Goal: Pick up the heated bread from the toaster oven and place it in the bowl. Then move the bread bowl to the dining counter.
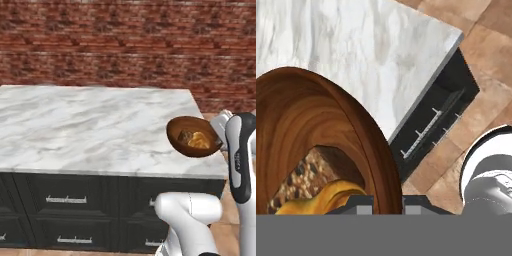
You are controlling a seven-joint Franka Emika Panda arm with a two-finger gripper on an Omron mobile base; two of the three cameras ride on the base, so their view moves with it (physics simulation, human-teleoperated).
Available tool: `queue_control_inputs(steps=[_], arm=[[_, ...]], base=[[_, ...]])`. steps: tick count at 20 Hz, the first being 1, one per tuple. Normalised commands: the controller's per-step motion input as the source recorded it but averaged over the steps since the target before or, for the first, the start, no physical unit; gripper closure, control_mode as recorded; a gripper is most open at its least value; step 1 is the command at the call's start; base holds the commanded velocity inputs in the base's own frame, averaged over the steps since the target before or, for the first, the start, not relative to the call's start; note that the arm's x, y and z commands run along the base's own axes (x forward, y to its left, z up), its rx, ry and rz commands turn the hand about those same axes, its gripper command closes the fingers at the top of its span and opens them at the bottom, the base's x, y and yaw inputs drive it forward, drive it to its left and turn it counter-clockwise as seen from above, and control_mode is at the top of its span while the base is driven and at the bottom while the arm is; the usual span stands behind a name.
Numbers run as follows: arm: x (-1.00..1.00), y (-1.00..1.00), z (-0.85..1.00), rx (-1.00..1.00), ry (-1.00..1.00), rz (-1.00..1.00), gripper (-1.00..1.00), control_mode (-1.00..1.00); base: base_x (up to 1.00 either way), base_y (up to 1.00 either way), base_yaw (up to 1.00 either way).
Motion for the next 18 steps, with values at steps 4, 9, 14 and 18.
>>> queue_control_inputs(steps=[4, 9, 14, 18], arm=[[0.0, 0.0, 0.0, 0.0, 0.0, 0.0, 1.0, 1.0], [0.66, 0.0, -0.07, 0.0, 0.02, -0.01, 1.0, -1.0], [1.0, 0.0, -0.39, 0.02, 0.03, 0.0, 1.0, -1.0], [1.0, 0.0, -0.62, 0.04, 0.08, 0.0, 1.0, -1.0]], base=[[0.98, 0.99, -0.41], [0.15, 0.08, -0.05], [0.0, 0.0, 0.0], [0.0, 0.0, 0.0]])
